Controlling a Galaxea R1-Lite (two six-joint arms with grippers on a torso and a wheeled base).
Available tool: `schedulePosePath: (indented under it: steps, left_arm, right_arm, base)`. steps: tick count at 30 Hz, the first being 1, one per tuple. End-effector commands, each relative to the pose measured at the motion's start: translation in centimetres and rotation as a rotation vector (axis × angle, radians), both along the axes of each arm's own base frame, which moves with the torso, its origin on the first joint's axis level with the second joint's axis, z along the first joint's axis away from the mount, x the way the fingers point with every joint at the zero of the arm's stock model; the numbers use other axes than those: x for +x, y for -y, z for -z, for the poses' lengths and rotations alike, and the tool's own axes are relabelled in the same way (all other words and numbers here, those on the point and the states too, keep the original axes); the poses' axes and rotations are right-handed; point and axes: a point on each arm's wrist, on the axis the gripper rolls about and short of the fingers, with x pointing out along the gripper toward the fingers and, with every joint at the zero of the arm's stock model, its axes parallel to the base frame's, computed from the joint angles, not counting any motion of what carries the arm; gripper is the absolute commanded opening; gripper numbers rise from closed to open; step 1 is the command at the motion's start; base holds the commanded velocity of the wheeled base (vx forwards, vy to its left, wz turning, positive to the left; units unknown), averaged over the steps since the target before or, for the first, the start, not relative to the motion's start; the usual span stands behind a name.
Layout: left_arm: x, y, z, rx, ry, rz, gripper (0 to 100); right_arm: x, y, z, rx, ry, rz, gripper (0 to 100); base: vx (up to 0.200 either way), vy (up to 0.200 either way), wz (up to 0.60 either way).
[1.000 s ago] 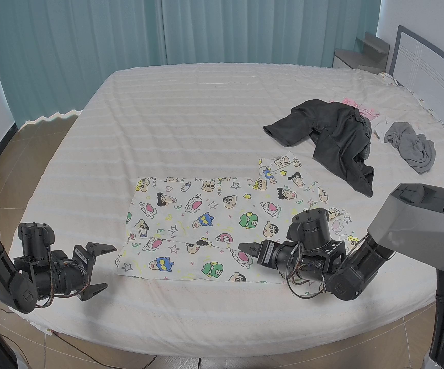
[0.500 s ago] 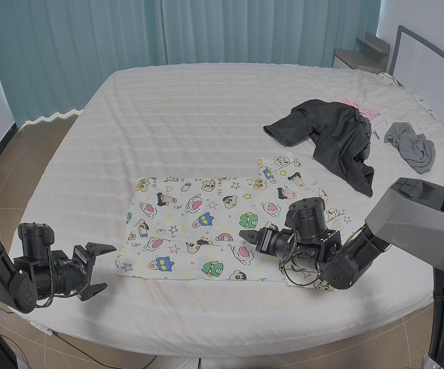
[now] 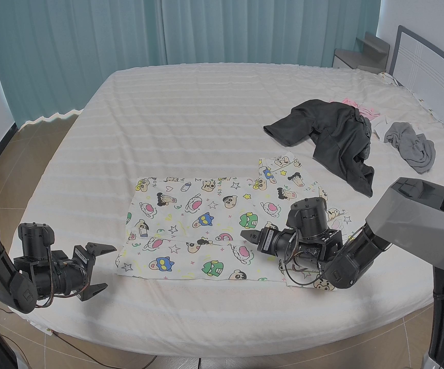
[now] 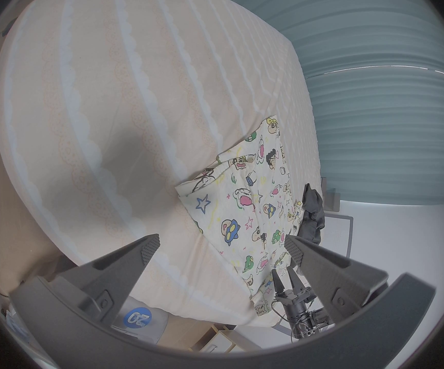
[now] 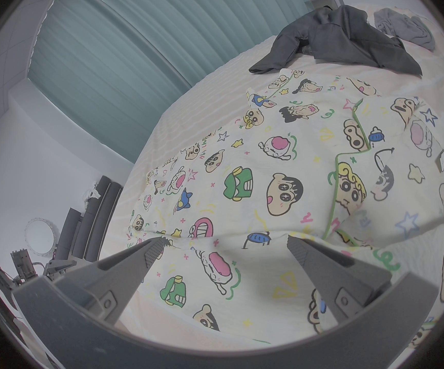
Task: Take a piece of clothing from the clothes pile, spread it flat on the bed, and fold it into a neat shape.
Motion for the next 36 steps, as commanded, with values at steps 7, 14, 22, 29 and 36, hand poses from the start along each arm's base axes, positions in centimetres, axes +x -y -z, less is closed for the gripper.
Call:
schedulePosePath:
  steps: [7, 14, 22, 29, 36]
  left_arm:
    - [0.0, 0.0, -0.1, 0.006, 0.007, 0.003, 100]
    - [-0.6, 0.0, -0.3, 0.025, 0.054, 0.015, 100]
    - [-1.0, 0.5, -0.1, 0.051, 0.085, 0.051, 100]
    - [-1.1, 0.9, -0.1, 0.053, 0.083, 0.070, 100]
    - [-1.1, 0.9, 0.0, 0.054, 0.080, 0.068, 100]
  right_arm:
    - [-4.0, 0.9, -1.8, 0.003, -0.035, -0.051, 100]
    - [-6.8, 2.6, -4.0, 0.073, -0.036, -0.026, 100]
    - [-8.8, 6.9, -7.7, 0.151, 0.042, 0.063, 100]
    - [-8.3, 8.5, -8.2, 0.141, 0.067, 0.109, 100]
    - [-8.7, 8.9, -8.4, 0.114, 0.085, 0.099, 100]
  base:
    - [0.000, 0.000, 0.00]
    - [0.000, 0.000, 0.00]
    - [0.000, 0.000, 0.00]
    - [0.057, 0.000, 0.00]
    - [0.200, 0.000, 0.00]
